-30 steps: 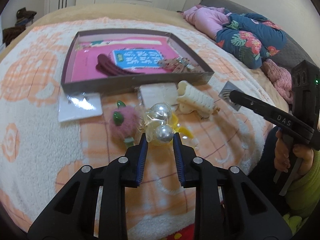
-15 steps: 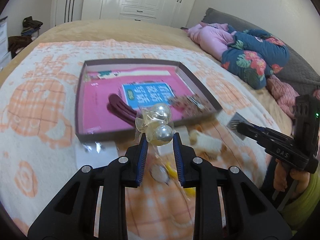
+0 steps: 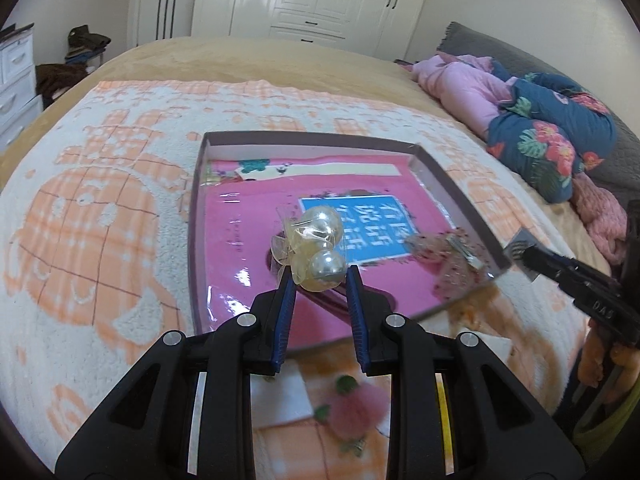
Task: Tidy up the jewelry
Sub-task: 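Carry the pearl clip and blue box into the tray and open both tools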
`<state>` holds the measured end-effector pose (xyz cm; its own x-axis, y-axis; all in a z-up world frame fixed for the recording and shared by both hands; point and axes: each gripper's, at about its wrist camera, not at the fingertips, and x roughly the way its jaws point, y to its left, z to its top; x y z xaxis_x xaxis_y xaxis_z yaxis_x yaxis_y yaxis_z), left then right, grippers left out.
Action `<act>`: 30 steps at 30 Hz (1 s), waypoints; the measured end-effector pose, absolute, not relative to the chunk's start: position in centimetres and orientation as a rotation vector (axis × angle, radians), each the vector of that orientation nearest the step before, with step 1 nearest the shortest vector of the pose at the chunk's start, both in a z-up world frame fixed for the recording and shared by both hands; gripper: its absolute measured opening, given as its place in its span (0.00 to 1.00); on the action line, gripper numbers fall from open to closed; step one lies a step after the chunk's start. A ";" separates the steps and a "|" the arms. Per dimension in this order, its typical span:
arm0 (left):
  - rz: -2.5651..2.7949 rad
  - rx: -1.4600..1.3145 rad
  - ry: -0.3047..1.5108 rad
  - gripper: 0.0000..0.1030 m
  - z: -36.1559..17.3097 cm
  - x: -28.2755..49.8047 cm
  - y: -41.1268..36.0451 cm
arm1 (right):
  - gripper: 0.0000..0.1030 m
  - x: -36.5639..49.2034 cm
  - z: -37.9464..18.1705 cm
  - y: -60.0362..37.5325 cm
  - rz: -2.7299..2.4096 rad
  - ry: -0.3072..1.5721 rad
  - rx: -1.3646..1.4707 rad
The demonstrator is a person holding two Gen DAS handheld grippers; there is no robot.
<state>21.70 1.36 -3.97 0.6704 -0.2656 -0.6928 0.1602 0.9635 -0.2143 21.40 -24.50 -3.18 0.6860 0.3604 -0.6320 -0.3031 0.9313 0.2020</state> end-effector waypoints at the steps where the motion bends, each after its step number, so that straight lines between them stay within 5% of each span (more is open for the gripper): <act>1: -0.233 -0.141 0.806 0.18 -4.2 22.0 1.5 | 0.24 21.7 -3.2 -24.4 0.370 0.724 0.078; 30: -0.135 -0.160 0.828 0.18 -6.5 25.0 3.9 | 0.24 32.1 -7.8 -22.3 0.307 0.849 -0.003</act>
<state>24.96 3.87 -6.48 0.6689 -0.1812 -0.7210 0.0563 0.9794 -0.1938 32.10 -22.34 -7.79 0.6191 0.2658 -0.7390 -0.2685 0.9559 0.1188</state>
